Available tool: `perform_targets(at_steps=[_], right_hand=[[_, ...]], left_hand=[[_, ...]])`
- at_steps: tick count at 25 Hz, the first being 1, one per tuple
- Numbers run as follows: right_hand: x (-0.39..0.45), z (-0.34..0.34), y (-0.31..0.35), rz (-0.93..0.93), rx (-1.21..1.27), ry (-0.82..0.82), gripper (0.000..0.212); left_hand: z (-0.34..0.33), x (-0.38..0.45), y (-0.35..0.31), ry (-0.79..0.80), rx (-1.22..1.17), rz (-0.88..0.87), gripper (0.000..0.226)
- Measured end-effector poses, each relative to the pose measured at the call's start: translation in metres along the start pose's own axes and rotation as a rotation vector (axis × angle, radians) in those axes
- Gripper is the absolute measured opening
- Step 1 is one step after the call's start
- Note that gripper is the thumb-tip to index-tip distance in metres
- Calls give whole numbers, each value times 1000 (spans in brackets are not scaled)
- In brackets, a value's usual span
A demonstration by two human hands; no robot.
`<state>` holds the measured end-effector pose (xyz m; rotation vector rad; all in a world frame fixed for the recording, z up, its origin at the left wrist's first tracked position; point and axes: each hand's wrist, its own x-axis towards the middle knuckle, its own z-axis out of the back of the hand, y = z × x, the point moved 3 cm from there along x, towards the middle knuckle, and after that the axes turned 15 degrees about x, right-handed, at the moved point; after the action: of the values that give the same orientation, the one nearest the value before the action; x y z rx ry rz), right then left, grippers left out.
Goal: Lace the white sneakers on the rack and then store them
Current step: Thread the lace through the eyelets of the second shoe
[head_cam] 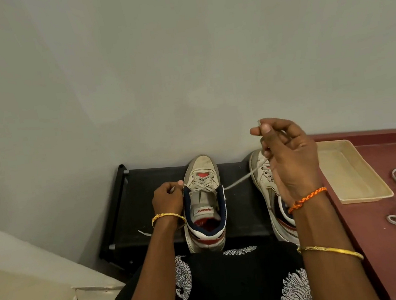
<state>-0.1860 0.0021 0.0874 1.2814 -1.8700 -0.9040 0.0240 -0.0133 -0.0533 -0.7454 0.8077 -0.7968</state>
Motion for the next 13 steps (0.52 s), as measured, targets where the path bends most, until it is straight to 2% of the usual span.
perform_targets(at_steps=[4,7,8,10,13], right_hand=[[-3,-5,19,70,33,28,8],[1,0,-5,2,-114,41,14],[2,3,-19,-54,-176,59,18],[-1,9,-54,-187,-297,97,25],[-11,13,-95,-271,-590,109,13]], left_hand=[[2,-5,-1,-51,59,-76,11],[12,-10,-1,-146,346,-150,17],[14,-12,0,-122,393,-191,20],[13,-18,-1,-3,338,-234,18],[14,-17,0,31,262,-168,20]])
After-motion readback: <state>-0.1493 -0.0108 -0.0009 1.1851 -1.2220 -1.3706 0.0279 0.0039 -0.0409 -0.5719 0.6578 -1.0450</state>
